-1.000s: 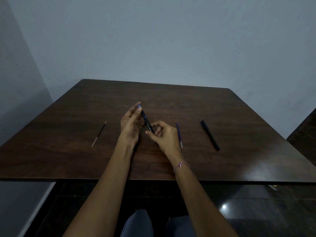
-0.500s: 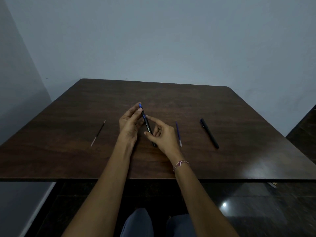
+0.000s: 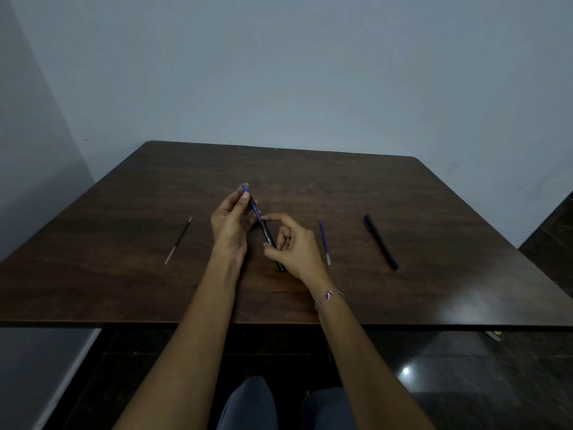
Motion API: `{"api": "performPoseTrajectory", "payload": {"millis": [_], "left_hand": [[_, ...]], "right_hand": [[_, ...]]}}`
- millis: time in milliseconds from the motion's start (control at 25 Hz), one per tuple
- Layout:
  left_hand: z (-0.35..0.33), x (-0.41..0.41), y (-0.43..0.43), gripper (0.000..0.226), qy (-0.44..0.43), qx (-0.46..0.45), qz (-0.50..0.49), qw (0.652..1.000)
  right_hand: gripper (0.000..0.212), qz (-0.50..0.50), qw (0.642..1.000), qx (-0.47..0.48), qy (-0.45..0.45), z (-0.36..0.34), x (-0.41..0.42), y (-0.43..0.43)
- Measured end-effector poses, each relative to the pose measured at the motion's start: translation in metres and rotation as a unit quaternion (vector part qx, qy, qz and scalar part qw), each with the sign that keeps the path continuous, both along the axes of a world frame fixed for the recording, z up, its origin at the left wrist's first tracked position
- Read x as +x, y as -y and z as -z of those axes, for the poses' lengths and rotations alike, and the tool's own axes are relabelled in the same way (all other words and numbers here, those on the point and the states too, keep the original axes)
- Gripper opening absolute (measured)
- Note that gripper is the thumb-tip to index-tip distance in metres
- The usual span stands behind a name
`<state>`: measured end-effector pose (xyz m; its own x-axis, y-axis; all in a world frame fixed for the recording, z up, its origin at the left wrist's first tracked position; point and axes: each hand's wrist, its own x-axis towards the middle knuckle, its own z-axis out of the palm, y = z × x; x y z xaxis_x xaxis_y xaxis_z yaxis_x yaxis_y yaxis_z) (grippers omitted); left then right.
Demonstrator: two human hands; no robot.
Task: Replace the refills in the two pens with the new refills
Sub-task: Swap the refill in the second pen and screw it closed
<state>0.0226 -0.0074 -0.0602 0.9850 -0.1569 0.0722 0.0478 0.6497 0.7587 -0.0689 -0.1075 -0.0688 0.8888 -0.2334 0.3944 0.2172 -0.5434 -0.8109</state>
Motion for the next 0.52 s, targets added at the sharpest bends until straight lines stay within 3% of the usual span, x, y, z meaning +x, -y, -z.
{"api": "performPoseTrajectory", "payload": {"millis": [520], "left_hand": [[0.0046,0.0039,-0.0091,0.022,-0.020,-0.066,-0.120,0.990]], "right_hand": [[0.048,-0.036,0.999,-0.004,-0.025,0.0003,-0.0013,-0.0018]]}}
